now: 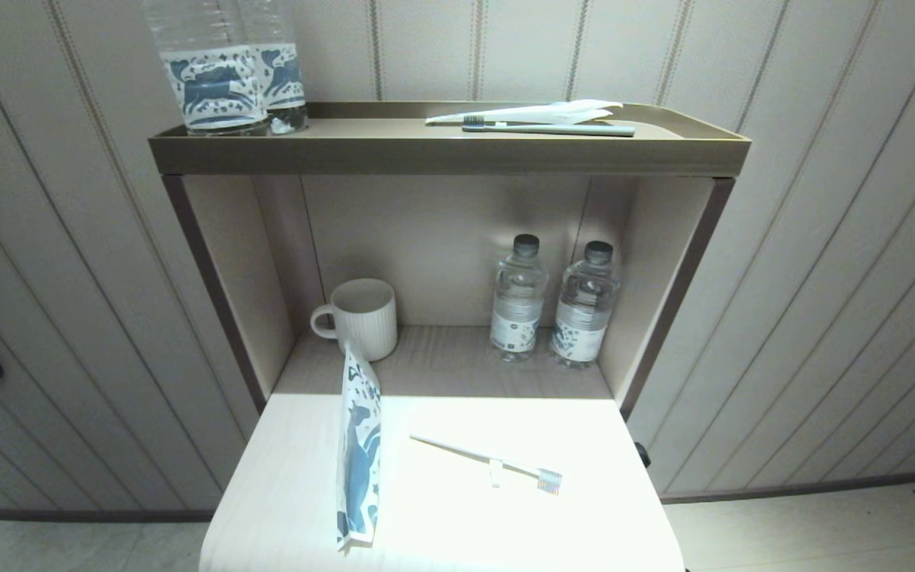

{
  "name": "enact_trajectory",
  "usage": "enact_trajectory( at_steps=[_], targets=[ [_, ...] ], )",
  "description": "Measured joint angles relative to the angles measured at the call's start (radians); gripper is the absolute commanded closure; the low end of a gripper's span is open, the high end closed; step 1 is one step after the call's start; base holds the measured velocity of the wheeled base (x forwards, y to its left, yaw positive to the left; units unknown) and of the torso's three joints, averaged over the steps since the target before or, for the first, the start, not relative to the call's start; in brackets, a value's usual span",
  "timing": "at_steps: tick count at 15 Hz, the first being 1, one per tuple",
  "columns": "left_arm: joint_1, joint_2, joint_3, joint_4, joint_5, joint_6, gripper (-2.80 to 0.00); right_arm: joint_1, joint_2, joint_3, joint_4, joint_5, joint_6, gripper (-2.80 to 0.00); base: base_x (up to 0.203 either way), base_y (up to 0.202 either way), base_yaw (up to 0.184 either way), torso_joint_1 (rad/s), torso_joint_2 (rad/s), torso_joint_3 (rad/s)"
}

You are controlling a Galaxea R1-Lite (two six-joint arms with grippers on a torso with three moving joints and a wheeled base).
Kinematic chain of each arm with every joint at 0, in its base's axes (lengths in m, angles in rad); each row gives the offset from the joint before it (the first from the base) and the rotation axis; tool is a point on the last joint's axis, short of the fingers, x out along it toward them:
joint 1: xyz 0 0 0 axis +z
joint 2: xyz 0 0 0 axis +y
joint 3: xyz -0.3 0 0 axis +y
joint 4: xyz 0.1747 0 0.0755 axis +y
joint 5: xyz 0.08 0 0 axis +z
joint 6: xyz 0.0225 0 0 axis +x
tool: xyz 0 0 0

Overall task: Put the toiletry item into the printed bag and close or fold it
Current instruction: Pick up the storage bag

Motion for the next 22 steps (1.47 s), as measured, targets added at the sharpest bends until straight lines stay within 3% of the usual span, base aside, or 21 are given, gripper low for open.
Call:
enact_trajectory(
  at_steps=[3, 7, 10, 12, 13, 14, 16, 18, 20, 22],
  targets=[
    [0.000, 0.027, -0.048, 0.041, 0.004, 0.022, 0.00, 0.000, 0.000, 0.000, 0.000, 0.000, 0.000, 0.00, 0.000, 0.000, 0.000, 0.000, 0.00, 0.000],
    [0.001, 0.257, -0.407, 0.201, -0.048, 0.024, 0.00, 0.000, 0.000, 0.000, 0.000, 0.001, -0.001, 0.00, 0.000, 0.000, 0.000, 0.000, 0.00, 0.000],
    [-0.003, 0.539, -0.707, 0.452, -0.194, 0.026, 0.00, -0.001, 0.000, 0.000, 0.000, 0.001, -0.001, 0.00, 0.000, 0.000, 0.000, 0.000, 0.00, 0.000],
    [-0.059, 0.742, -0.889, 0.695, -0.328, 0.018, 0.00, 0.000, 0.000, 0.000, 0.000, 0.001, -0.002, 0.00, 0.000, 0.000, 0.000, 0.000, 0.00, 0.000],
    [-0.124, 0.821, -0.941, 0.787, -0.371, 0.003, -2.80, 0.000, 0.000, 0.000, 0.000, 0.002, -0.003, 0.00, 0.000, 0.000, 0.000, 0.000, 0.00, 0.000],
    [-0.217, 0.900, -0.979, 0.870, -0.385, -0.027, -2.80, 0.000, 0.000, 0.000, 0.000, 0.002, -0.004, 0.00, 0.000, 0.000, 0.000, 0.000, 0.00, 0.000],
    [-0.408, 1.027, -1.010, 0.897, -0.321, -0.116, -2.80, 0.000, 0.000, 0.000, -0.001, 0.002, -0.007, 0.00, 0.000, 0.000, 0.000, 0.000, 0.00, 0.000],
    [-0.582, 1.147, -1.013, 0.812, -0.199, -0.233, -2.80, 0.001, 0.000, 0.000, -0.001, 0.002, -0.008, 0.00, 0.000, 0.000, 0.000, 0.000, 0.00, 0.000],
    [-0.671, 1.263, -1.028, 0.741, -0.083, -0.313, -2.80, 0.001, 0.000, 0.000, -0.001, 0.002, -0.007, 0.00, 0.000, 0.000, 0.000, 0.000, 0.00, 0.000],
    [-0.702, 1.389, -1.074, 0.728, -0.022, -0.342, -2.80, 0.001, 0.000, 0.000, -0.001, 0.002, -0.008, 0.00, 0.000, 0.000, 0.000, 0.000, 0.00, 0.000]
  ],
)
